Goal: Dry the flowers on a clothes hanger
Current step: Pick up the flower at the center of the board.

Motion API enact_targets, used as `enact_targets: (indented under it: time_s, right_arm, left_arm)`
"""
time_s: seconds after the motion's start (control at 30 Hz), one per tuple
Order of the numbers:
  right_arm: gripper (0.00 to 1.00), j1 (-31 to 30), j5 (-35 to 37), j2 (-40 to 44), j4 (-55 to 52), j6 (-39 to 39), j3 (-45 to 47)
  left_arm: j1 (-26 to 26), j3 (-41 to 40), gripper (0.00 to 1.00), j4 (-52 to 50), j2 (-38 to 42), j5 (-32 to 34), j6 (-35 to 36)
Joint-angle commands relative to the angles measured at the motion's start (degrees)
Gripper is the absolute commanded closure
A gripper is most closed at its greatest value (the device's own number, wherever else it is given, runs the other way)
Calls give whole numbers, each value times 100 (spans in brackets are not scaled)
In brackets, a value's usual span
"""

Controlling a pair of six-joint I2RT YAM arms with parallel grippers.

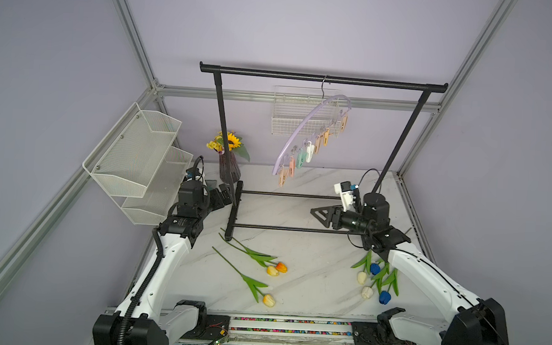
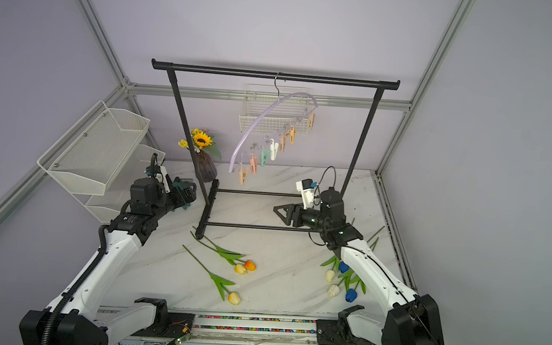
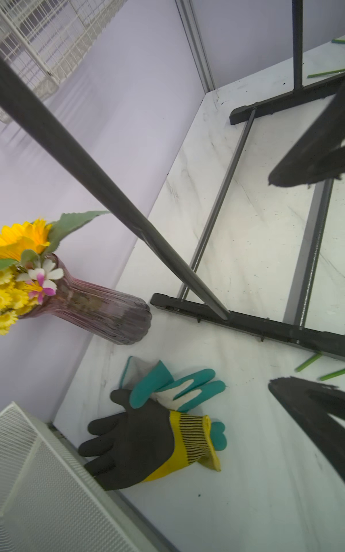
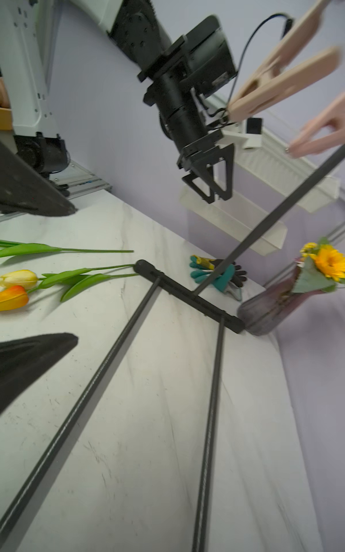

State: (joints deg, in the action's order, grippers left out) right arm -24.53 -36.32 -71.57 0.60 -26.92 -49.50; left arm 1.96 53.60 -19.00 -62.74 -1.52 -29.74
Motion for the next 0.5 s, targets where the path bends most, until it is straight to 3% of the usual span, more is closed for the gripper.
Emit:
enact_targets:
  time_s: [0.0, 0.13, 0.27, 0.47]
  right_arm:
    - [38, -965, 754, -575, 132, 34, -29]
    - [48, -1907, 1090, -1711, 139, 98, -556]
    - [52, -2659, 1583, -2843, -547, 506, -1596]
    - [65, -2986, 2055, -3997, -1196, 751, -2809]
  left_arm:
    - [17, -317, 5, -60, 47, -34, -345]
    - [33, -510, 11, -162, -210, -135, -366]
    - [37, -718, 14, -190, -467, -87, -358]
    - [37, -872, 26, 19, -843, -233, -303]
